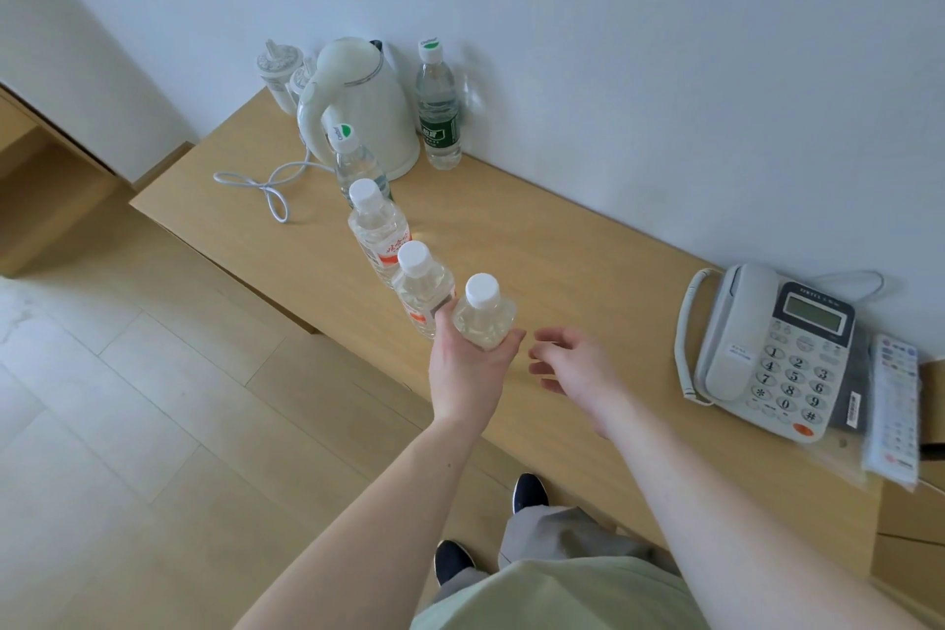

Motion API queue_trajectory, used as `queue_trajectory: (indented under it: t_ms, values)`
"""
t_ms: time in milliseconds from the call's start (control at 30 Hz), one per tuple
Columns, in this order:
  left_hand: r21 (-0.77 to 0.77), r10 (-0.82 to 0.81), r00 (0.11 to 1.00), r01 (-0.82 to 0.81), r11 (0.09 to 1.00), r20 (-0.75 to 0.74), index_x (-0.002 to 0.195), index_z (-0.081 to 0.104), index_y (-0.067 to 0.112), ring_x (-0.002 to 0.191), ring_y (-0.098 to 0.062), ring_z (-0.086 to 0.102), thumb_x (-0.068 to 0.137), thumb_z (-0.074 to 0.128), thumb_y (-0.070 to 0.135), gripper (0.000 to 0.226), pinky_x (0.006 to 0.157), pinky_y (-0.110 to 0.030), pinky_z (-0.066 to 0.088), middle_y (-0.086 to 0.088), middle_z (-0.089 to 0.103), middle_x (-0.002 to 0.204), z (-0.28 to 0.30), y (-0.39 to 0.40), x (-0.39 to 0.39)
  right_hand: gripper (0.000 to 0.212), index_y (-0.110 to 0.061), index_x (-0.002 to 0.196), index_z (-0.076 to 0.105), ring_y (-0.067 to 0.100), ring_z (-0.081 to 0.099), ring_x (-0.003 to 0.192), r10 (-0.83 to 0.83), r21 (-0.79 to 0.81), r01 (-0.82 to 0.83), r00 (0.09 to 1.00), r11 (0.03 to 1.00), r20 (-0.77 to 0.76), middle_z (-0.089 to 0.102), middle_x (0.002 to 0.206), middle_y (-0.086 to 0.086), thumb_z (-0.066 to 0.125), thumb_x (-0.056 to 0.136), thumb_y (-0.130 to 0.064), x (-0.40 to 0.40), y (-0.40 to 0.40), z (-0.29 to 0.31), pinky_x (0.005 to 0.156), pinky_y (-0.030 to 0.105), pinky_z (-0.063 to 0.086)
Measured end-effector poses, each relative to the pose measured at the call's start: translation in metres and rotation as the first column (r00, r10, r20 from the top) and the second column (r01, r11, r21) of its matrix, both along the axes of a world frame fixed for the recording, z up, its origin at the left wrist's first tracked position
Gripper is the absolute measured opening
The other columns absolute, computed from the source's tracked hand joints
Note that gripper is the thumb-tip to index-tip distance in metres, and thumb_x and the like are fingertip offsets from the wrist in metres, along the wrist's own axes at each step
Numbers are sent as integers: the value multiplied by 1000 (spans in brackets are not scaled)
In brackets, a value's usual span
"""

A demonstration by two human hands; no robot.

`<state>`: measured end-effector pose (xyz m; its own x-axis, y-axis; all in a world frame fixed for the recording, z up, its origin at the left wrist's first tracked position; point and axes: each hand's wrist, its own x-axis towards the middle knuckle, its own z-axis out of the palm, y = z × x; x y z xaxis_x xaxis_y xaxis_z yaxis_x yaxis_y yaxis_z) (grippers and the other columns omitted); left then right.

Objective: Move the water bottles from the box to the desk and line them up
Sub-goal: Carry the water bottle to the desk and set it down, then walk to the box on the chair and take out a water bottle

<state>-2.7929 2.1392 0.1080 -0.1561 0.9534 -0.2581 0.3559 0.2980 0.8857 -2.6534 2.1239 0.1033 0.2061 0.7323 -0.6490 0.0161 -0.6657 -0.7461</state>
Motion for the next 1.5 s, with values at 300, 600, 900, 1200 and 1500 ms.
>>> queue_trajectory:
  t_ms: [300, 600, 900, 1200, 1500]
  values:
    - [-14, -8, 1000, 8, 1000, 15, 133, 46, 25, 120, -12, 48, 66, 85, 46, 80, 98, -34, 46, 7, 50, 127, -10, -6, 1, 24, -16, 120, 61, 16, 71, 93, 34, 10, -34, 999, 999, -1, 69, 112, 5, 59, 95, -17, -1, 1, 1, 86, 37, 57]
    - [-174, -127, 989, 113, 978, -73, 139, 38, 26, 120, -11, 44, 76, 85, 40, 80, 97, -32, 42, 10, 43, 126, -19, -15, -17, 24, -15, 118, 61, 16, 70, 89, 41, -1, -41, 999, 999, 2, 70, 109, 7, 59, 94, -14, -4, -4, -2, 85, 38, 57]
    - [-534, -334, 933, 217, 817, -133, 146, 39, 21, 110, -19, 58, 89, 69, 46, 69, 85, -30, 47, -3, 51, 138, -21, -27, -33, 12, -21, 103, 61, 18, 68, 87, 65, -17, -65, 998, 998, -26, 69, 106, 8, 61, 94, -14, -1, -5, -7, 78, 34, 56]
    - [-580, -538, 834, 380, 721, -122, 133, 55, 21, 100, -14, 63, 92, 63, 42, 46, 73, -26, 49, 2, 63, 115, -17, -31, -19, 15, -16, 108, 63, 17, 68, 88, 68, -81, -69, 998, 994, -16, 67, 105, 5, 61, 93, -16, 19, -22, -11, 88, 40, 57]
    - [-555, -676, 736, 547, 627, -40, 126, 58, 22, 91, -9, 69, 92, 64, 39, 38, 84, -34, 57, 1, 68, 105, -17, -31, -7, 20, -18, 115, 63, 15, 69, 98, -108, -105, 107, 994, 989, -5, 68, 111, 2, 58, 96, -19, 20, -74, 0, 93, 39, 56]
